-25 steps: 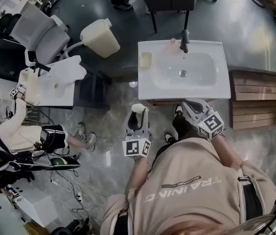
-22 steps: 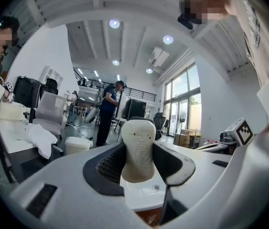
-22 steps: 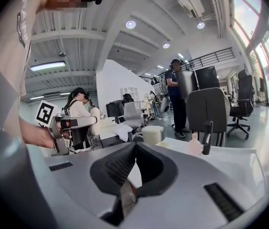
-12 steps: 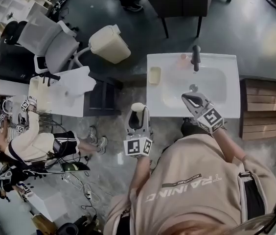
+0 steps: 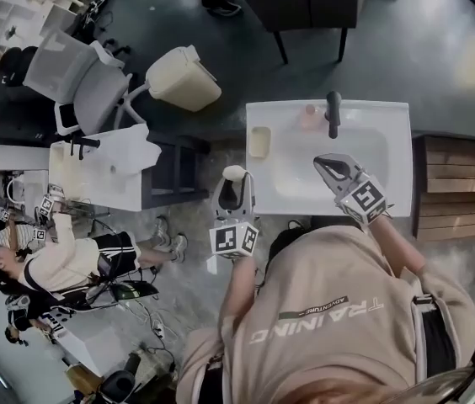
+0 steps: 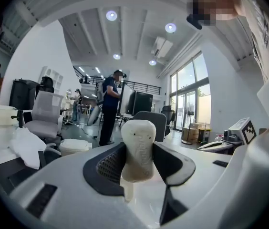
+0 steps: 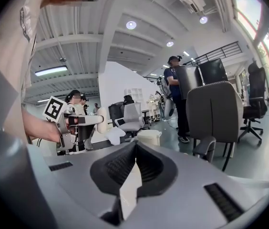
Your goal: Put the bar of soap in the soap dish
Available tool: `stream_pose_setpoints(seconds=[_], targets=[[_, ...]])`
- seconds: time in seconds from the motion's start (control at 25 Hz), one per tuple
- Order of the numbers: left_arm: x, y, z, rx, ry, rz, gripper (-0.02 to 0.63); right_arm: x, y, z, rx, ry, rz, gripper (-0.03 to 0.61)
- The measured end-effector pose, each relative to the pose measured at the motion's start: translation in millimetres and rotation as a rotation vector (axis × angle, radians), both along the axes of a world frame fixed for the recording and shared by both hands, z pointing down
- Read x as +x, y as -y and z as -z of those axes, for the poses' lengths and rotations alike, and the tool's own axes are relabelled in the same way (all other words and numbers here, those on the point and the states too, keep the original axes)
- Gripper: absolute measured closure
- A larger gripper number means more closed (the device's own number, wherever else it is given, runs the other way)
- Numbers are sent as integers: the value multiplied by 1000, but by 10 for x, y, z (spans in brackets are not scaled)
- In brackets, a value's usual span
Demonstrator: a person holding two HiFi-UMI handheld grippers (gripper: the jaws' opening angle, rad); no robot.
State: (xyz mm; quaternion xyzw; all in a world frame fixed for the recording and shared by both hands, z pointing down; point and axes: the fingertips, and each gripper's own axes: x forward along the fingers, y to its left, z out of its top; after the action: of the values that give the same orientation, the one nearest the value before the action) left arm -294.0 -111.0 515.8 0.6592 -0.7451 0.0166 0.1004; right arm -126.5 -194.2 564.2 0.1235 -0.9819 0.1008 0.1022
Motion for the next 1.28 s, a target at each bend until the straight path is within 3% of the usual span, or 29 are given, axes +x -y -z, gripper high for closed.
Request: stream_pose_setpoints(seconds=[0.36, 1.0, 1.28], targets=[[-10, 485, -225, -61, -50, -80, 434, 208, 251, -141, -34, -27, -94, 566], [-296, 817, -1435, -342, -157, -184, 434, 114, 226, -161, -63, -61, -270, 565], [-425, 926, -1941, -467, -162, -162, 434, 163, 188, -281, -90, -74, -294, 566]])
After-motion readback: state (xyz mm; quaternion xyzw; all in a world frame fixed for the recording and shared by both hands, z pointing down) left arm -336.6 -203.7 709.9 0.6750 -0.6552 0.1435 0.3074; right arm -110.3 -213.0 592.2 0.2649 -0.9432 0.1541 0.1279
